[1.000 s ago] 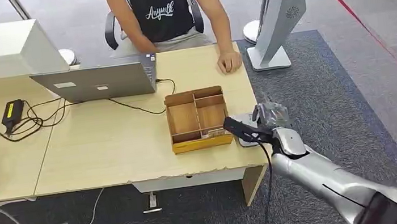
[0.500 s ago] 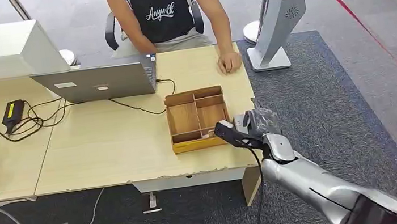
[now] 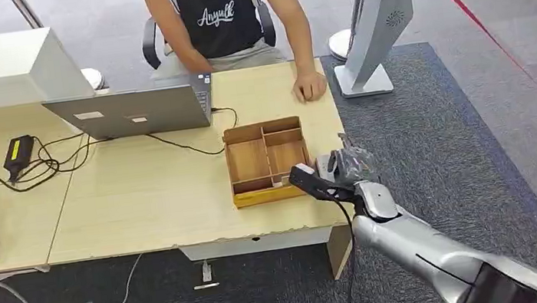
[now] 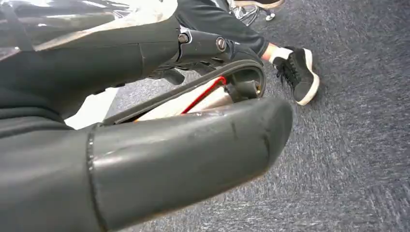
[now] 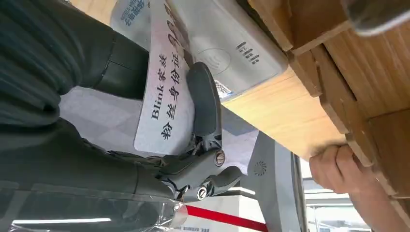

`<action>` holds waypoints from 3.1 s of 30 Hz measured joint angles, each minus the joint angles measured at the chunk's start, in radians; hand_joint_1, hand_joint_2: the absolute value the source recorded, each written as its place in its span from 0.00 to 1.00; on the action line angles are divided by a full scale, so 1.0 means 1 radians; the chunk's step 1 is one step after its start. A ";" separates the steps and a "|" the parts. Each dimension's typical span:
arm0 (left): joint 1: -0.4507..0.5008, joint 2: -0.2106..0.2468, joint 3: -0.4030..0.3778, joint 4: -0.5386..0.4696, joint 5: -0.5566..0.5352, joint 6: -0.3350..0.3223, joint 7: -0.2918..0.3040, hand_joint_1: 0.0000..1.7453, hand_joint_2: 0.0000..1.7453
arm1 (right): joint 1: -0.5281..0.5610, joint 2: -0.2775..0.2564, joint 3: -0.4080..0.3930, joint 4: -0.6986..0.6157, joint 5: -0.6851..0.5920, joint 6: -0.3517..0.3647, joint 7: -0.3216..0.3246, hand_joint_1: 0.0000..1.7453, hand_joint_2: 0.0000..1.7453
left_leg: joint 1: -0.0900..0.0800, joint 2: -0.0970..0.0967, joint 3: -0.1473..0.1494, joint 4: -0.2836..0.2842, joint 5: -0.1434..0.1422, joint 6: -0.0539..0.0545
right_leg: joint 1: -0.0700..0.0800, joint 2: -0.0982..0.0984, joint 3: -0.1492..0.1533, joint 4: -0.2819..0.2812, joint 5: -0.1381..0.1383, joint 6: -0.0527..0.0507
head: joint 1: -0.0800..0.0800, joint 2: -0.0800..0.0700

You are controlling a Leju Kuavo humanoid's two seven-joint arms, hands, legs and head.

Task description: Pass the card to the sensor for recognition and then transmit it.

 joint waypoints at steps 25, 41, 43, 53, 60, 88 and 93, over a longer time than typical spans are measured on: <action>0.006 -0.001 -0.024 0.000 0.004 -0.003 -0.015 0.00 0.00 | -0.101 -0.151 -0.091 -0.198 0.079 -0.035 0.178 1.00 1.00 | 0.000 0.000 -0.003 0.001 0.000 0.000 | 0.000 0.000 -0.002 0.000 0.001 0.000 | 0.000 0.000; 0.006 -0.010 -0.049 0.000 -0.016 -0.007 -0.029 0.00 0.00 | -0.202 -0.176 -0.105 -0.369 0.160 0.029 0.179 1.00 1.00 | 0.000 0.000 -0.004 0.000 0.000 0.000 | 0.000 0.000 -0.003 0.001 0.001 0.000 | 0.000 0.000; 0.005 -0.010 -0.051 0.000 -0.019 -0.009 -0.029 0.00 0.00 | -0.219 -0.168 -0.102 -0.371 0.168 0.040 0.179 1.00 1.00 | 0.000 0.000 -0.004 0.000 0.000 0.000 | 0.000 0.000 -0.003 0.001 0.001 0.000 | 0.000 0.000; -0.003 -0.010 -0.075 -0.002 -0.025 -0.023 -0.023 0.00 0.00 | -0.303 -0.078 -0.063 -0.359 0.216 0.141 0.142 1.00 1.00 | 0.000 0.000 -0.005 0.000 0.000 0.000 | 0.000 0.001 -0.004 0.001 0.001 0.000 | 0.000 0.000; -0.005 -0.010 -0.094 -0.003 -0.016 -0.024 -0.018 0.00 0.00 | -0.366 0.036 -0.011 -0.261 0.243 0.158 0.109 1.00 1.00 | 0.001 0.000 -0.006 0.000 0.001 -0.001 | 0.001 0.000 -0.004 0.001 0.001 0.000 | 0.000 0.000; 0.003 -0.003 -0.148 -0.003 -0.015 -0.036 0.005 0.00 0.00 | -0.424 0.146 0.052 0.054 0.259 0.113 0.184 1.00 1.00 | 0.001 0.000 -0.005 0.001 0.001 -0.001 | 0.001 0.000 -0.004 0.001 0.001 0.000 | 0.000 0.000; 0.004 -0.002 -0.157 -0.003 -0.014 -0.037 0.008 0.00 0.00 | -0.424 0.143 0.054 0.064 0.264 0.113 0.205 1.00 1.00 | 0.001 0.000 -0.005 0.001 0.001 -0.001 | 0.001 0.000 -0.004 0.001 0.001 0.000 | 0.000 0.000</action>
